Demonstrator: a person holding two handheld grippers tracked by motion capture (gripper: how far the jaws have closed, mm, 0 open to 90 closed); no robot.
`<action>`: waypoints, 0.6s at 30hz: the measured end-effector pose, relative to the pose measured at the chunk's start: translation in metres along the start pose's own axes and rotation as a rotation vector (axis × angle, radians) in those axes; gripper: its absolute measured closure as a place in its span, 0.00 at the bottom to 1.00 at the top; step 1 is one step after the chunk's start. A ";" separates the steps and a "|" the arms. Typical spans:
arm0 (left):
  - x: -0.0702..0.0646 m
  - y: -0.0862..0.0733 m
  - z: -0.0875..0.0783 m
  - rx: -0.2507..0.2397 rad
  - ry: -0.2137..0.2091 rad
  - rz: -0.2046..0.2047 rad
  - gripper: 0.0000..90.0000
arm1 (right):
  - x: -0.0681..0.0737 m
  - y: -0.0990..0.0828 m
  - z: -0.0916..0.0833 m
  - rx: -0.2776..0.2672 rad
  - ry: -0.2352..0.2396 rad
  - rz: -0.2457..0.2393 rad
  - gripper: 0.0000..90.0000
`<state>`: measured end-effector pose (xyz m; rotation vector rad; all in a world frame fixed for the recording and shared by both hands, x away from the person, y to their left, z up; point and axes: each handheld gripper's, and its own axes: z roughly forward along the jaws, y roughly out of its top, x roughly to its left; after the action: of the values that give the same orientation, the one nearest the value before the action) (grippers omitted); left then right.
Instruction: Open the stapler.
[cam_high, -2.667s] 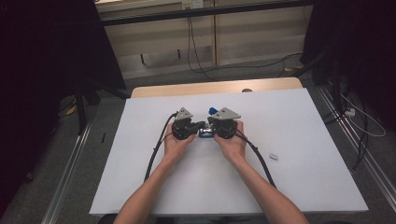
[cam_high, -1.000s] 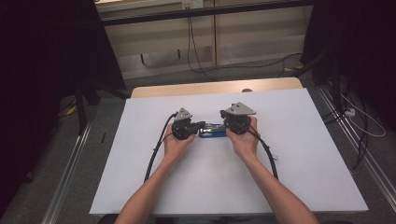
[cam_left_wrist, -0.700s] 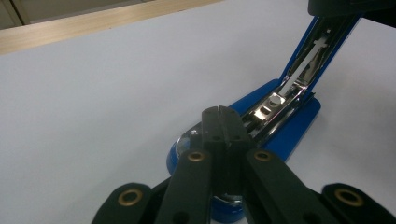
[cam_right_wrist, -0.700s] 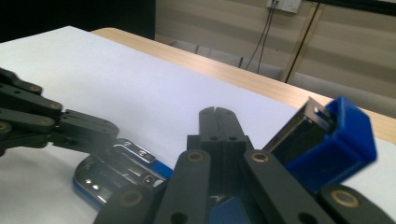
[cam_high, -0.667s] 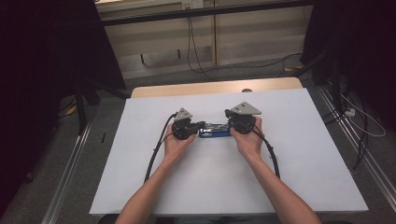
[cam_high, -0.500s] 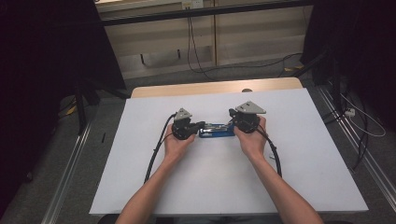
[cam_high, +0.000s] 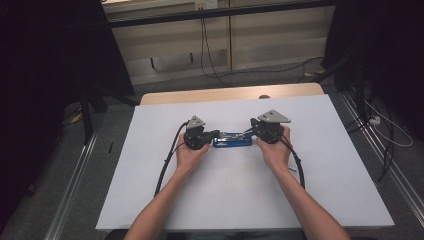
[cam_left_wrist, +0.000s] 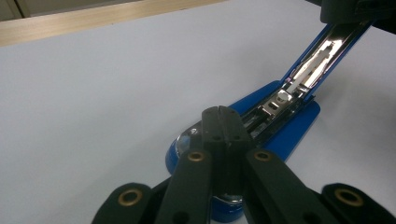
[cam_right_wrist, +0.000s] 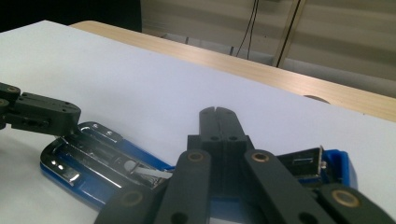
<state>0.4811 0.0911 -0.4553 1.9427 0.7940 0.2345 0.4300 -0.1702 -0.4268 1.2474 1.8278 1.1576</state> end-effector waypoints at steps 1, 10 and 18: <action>0.000 0.000 0.000 0.000 0.000 0.000 1.00 | -0.001 -0.001 -0.001 0.003 0.001 -0.002 1.00; 0.000 0.000 0.000 -0.003 -0.003 0.001 1.00 | -0.002 -0.004 -0.004 0.007 0.001 -0.008 1.00; -0.001 0.000 0.000 0.000 0.005 0.013 1.00 | -0.005 -0.006 -0.004 0.015 -0.004 -0.010 1.00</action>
<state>0.4804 0.0908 -0.4551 1.9486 0.7852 0.2466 0.4254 -0.1770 -0.4306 1.2465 1.8413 1.1368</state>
